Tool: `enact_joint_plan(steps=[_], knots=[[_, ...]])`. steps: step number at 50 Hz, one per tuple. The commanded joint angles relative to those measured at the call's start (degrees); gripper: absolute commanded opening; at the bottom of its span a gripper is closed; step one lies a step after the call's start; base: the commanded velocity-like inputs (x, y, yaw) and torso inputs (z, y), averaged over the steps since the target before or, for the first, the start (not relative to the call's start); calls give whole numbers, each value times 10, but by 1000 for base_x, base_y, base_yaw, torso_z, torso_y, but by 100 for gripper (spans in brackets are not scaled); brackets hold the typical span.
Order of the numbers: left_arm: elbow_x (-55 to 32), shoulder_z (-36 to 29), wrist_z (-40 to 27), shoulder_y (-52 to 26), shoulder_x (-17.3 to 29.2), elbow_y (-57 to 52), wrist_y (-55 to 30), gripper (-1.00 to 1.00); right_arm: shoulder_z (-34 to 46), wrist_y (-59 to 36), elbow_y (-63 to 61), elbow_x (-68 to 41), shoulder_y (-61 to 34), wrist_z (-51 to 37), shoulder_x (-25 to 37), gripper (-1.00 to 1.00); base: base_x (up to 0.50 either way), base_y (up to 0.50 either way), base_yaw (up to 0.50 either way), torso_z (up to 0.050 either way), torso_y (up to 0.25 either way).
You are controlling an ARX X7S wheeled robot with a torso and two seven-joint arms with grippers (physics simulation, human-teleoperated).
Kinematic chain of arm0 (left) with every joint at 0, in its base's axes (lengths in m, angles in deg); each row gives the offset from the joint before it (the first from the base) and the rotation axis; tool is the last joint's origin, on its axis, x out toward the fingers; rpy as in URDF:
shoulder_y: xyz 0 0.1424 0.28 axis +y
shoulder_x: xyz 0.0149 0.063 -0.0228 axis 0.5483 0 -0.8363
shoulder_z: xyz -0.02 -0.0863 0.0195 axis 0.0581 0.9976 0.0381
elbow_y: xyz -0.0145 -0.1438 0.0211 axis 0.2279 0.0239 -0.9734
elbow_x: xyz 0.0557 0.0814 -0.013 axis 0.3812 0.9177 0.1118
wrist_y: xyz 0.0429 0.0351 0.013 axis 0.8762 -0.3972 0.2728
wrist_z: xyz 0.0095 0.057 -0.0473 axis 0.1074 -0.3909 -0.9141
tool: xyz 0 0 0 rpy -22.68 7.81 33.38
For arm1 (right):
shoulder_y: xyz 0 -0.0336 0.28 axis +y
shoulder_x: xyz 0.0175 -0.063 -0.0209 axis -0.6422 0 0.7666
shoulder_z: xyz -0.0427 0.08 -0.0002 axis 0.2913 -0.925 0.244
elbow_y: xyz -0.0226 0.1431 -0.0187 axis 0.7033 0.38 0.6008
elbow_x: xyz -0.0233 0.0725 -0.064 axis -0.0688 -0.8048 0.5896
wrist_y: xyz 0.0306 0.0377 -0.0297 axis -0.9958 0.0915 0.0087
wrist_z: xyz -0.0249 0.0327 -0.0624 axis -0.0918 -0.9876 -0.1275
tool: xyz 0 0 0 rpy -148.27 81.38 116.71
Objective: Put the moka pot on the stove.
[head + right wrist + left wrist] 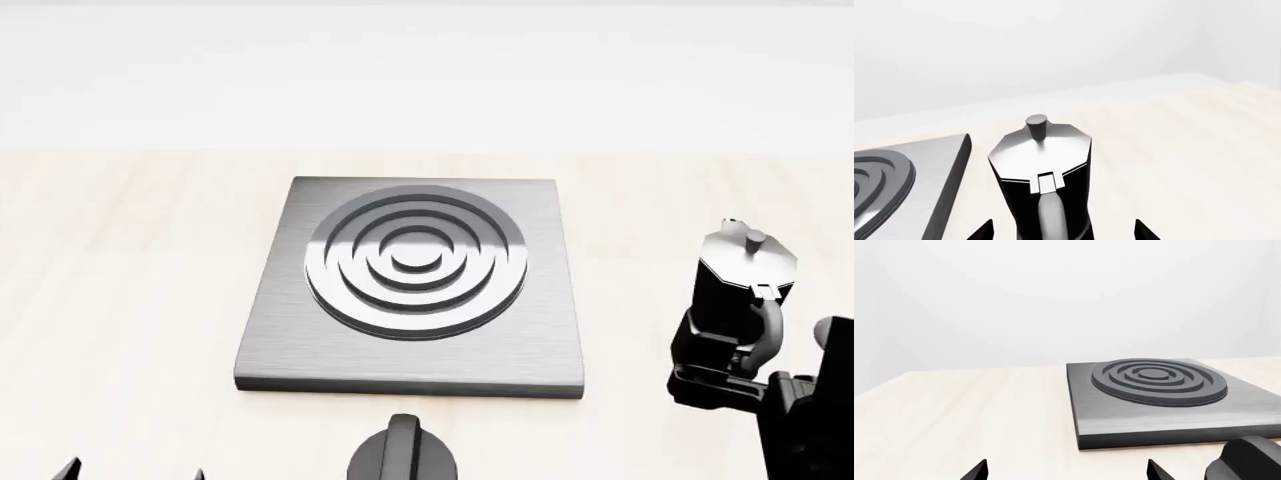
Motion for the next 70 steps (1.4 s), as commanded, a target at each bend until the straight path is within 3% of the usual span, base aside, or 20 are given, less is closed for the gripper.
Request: enact_joint_plan(steps=[1, 24, 25, 40, 46, 55, 70], knots=[[-8, 2, -1, 4, 3, -12, 5, 100, 6, 18, 50, 9, -21, 8, -1, 100, 0, 0, 0, 0, 0], [-12, -4, -8, 4, 10, -16, 3, 100, 17, 33, 77, 11, -36, 14, -5, 100, 0, 0, 0, 0, 0], [-12, -4, -8, 3, 10, -16, 3, 100, 17, 35, 78, 13, -36, 13, -5, -100, 0, 0, 0, 0, 0], [-14, -8, -13, 5, 14, -18, 5, 100, 25, 39, 84, 17, -31, 13, -3, -100, 0, 0, 0, 0, 0], [-17, -9, -13, 6, 16, -22, 6, 100, 53, 27, -8, 60, -30, -28, -3, -100, 0, 0, 0, 0, 0], [-22, -6, -17, 8, 21, -30, 4, 100, 79, -34, -124, 57, -63, -12, -2, -100, 0, 0, 0, 0, 0], [-28, -10, -18, -4, 23, -26, -2, 100, 111, -32, -101, 67, -111, -5, -15, -100, 0, 0, 0, 0, 0]])
